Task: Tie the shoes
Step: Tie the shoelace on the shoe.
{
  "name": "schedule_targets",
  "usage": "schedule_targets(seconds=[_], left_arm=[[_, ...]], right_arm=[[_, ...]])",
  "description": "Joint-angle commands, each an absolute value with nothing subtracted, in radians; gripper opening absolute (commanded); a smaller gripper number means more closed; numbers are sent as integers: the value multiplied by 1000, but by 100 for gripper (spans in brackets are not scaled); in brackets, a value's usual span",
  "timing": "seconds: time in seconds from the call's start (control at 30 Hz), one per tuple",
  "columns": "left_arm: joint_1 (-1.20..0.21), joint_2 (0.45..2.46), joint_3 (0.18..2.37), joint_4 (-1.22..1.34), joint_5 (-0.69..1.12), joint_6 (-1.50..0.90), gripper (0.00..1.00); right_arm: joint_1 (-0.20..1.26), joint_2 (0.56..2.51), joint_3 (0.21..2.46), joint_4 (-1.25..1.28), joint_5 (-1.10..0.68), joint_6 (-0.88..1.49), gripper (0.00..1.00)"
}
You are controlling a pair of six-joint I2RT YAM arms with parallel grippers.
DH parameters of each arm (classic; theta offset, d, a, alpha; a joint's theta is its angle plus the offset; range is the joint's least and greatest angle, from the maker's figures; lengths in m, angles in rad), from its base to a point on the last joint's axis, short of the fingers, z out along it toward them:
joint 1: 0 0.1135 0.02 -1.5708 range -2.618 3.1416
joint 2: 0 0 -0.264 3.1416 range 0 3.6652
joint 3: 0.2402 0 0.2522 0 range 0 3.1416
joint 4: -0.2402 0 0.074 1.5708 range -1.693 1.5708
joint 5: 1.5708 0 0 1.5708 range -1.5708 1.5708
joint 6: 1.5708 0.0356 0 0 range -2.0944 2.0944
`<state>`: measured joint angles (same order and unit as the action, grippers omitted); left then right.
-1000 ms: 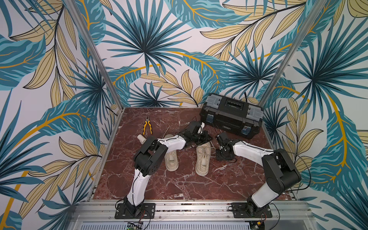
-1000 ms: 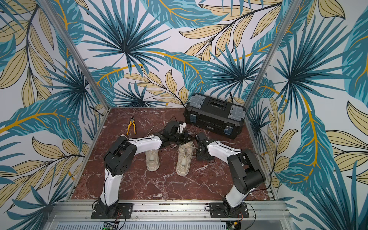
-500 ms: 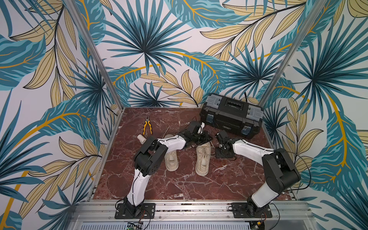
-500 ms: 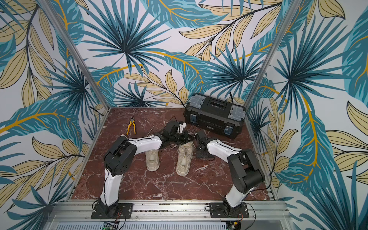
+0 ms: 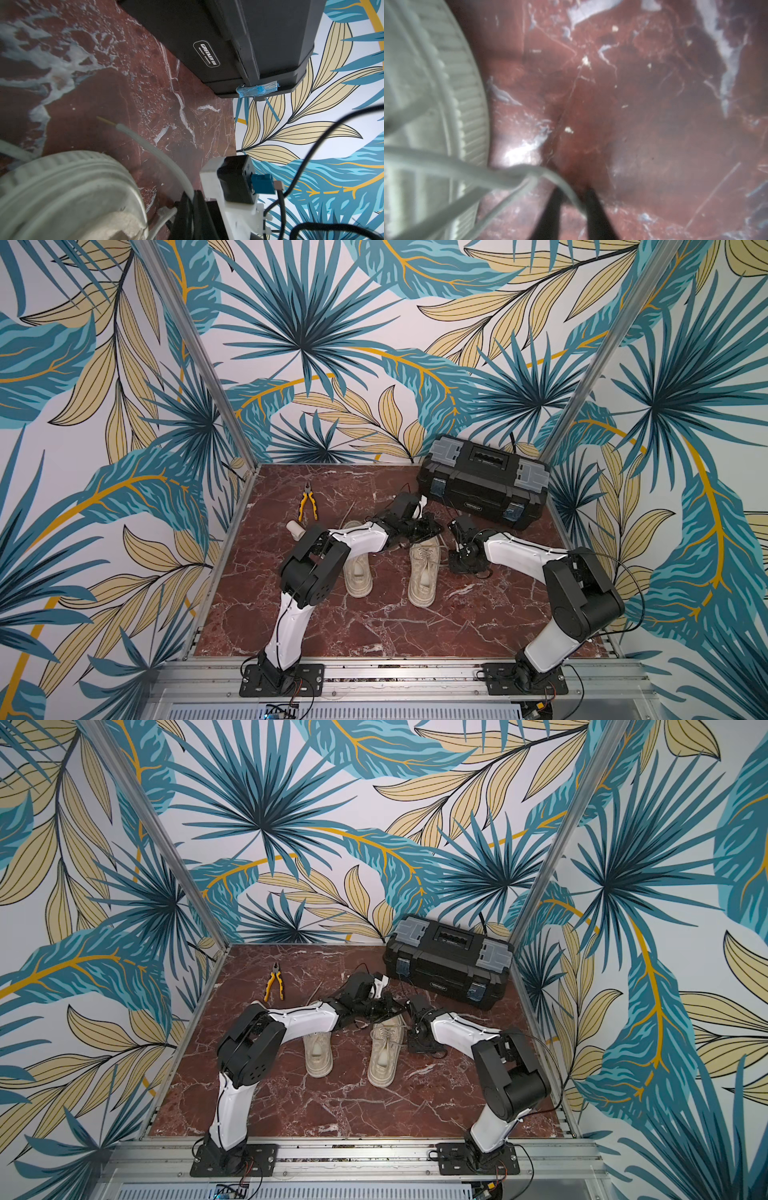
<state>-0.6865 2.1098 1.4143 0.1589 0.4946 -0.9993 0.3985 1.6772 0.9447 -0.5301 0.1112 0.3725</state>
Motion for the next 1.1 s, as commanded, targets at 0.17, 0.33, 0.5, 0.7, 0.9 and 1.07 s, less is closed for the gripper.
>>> schedule_targets(seconds=[0.17, 0.33, 0.5, 0.7, 0.9, 1.07], left_arm=[[-677, 2050, 1388, 150, 473, -961, 0], [-661, 1956, 1345, 82, 411, -899, 0], [-649, 1867, 1319, -23, 334, -825, 0], [-638, 1763, 1291, -161, 210, -736, 0], [-619, 1682, 1237, -246, 117, -692, 0], [-596, 1629, 1184, -275, 114, -691, 0]], right_arm=[[388, 1593, 886, -561, 121, 390, 0], [353, 1459, 855, -560, 119, 393, 0], [311, 1354, 845, -579, 133, 398, 0], [240, 1276, 865, -614, 121, 374, 0], [177, 1249, 868, -627, 155, 367, 0], [117, 1228, 864, -626, 184, 365, 0]])
